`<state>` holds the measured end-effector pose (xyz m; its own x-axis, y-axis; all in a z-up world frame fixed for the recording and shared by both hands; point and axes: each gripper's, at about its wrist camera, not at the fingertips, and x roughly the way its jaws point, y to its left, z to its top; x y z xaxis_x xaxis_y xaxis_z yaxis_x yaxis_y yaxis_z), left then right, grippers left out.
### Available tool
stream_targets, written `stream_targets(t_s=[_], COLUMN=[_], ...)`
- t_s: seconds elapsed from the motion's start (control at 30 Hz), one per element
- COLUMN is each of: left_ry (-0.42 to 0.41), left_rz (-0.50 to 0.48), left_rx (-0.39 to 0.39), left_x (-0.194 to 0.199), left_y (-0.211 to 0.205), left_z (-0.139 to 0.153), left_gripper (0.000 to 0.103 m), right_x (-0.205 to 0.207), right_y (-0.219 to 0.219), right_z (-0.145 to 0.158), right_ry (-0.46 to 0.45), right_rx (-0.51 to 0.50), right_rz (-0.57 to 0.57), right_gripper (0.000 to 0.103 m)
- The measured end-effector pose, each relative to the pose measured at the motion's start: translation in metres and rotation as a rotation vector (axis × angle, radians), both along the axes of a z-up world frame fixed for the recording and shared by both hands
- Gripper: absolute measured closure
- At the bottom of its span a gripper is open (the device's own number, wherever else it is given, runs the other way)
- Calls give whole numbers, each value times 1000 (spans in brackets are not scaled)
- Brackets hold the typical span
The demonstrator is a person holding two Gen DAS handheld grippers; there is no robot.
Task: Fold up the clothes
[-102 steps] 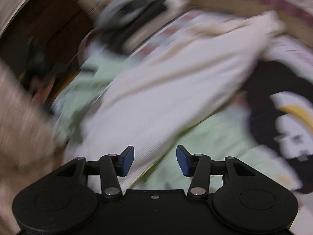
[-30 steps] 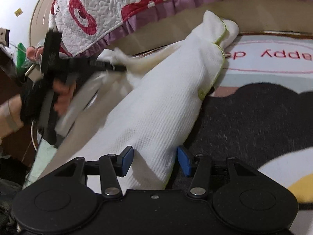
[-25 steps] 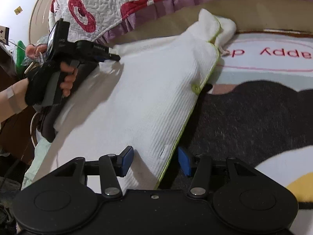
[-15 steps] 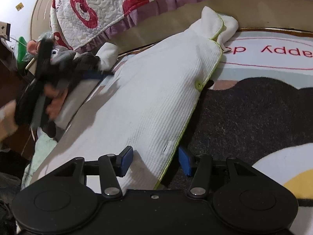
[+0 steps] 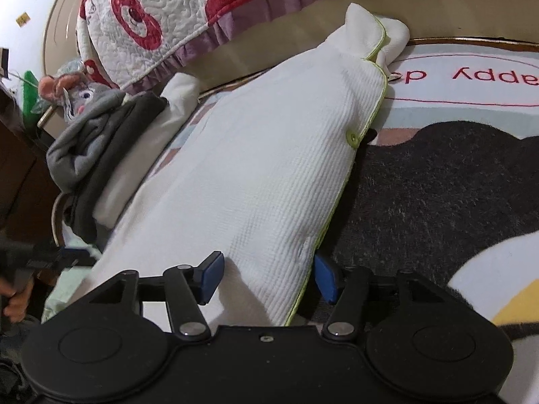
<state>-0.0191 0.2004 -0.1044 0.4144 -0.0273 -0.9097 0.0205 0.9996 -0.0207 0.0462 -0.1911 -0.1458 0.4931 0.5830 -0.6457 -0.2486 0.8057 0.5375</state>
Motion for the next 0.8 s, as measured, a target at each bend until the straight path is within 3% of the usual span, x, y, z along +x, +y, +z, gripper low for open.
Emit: stream_targets(t_s=[0.07,0.17,0.27,0.37,0.5,0.57,0.8], left_ry=[0,0,1,1,5,20,13], left_rz=[0,0,0,0,2,9,-14], left_rx=[-69,-172,-276,-379,-518,-582,-629], left_x=[-17,-42,-67,-92,-125,-139,-157], left_y=[9,23,36,50,66,65,48], left_z=[1,2,3,4,5,-1,-22], left_gripper=[47,46,48,50,51,51,46], right_x=[-9,-26,-32,-48,-92,-118,-170], right_y=[1,2,6,8,22,32,34], right_z=[5,22,48,66,65,61,42], right_ry=[5,-63,-128,-54,133,200,368], right_rx=[-31,-122,-170,-8,157,147,117], right_rz=[-15,-81,-65,-29,55,85,54], right_gripper=[41,40,40,40,41,41,40])
